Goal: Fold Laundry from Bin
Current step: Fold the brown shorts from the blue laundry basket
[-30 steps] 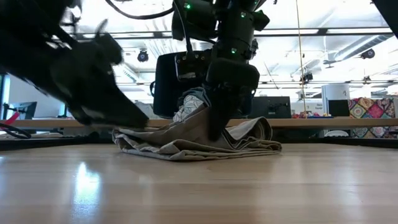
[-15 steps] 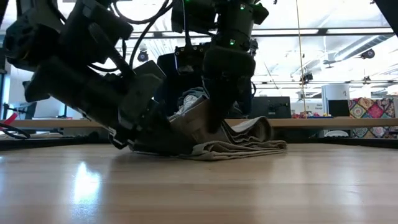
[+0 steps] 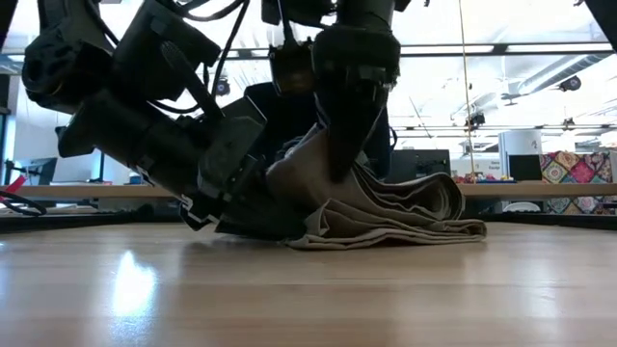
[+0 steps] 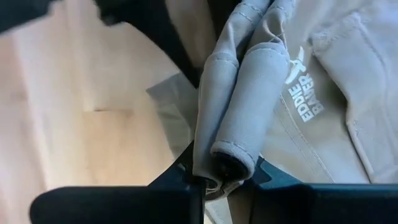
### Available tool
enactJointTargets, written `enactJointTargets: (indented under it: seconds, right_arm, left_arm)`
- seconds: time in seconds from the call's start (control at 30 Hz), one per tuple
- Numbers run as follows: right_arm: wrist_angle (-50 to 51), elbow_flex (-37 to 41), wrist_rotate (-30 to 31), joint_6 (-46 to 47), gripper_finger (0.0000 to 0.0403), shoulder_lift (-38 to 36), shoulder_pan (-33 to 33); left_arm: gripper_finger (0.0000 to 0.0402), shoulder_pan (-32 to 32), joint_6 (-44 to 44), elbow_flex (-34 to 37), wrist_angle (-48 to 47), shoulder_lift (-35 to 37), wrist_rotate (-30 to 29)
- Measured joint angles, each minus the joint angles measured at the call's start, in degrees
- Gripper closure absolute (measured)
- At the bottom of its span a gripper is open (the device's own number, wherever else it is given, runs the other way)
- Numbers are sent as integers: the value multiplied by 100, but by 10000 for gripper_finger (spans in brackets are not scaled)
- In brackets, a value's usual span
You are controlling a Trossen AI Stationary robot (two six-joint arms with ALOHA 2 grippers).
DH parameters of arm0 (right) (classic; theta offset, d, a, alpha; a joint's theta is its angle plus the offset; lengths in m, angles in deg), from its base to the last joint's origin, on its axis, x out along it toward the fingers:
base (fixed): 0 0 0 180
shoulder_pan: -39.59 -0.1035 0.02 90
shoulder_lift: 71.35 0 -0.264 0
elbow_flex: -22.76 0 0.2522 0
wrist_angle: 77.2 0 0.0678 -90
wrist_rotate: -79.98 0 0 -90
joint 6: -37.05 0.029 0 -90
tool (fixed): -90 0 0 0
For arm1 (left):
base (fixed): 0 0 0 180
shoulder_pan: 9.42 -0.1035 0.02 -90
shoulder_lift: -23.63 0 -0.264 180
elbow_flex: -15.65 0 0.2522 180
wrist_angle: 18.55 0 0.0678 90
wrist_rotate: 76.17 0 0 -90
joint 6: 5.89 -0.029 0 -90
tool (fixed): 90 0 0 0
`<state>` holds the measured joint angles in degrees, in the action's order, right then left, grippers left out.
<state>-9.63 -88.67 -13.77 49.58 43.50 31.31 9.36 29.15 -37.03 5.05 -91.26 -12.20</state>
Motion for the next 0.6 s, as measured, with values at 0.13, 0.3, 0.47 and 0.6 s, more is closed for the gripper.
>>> enactJointTargets:
  seconds: [0.13, 0.3, 0.47, 0.6]
  right_arm:
    - [-371, 174, -513, 132, 374, 35, -16]
    - [-1143, 710, -547, 255, 373, 85, -70]
    - [-1574, 1006, -500, 338, 348, 76, -74]
    - [-1523, 1042, -181, 287, 303, 76, -76]
  left_arm:
    - [278, 2, -8, 11, 7, 0, 42]
    - [278, 2, -52, 56, -132, 138, 187]
    - [278, 19, -259, 87, -1048, 709, 757]
    - [278, 104, -386, 101, -2098, 1374, 1502]
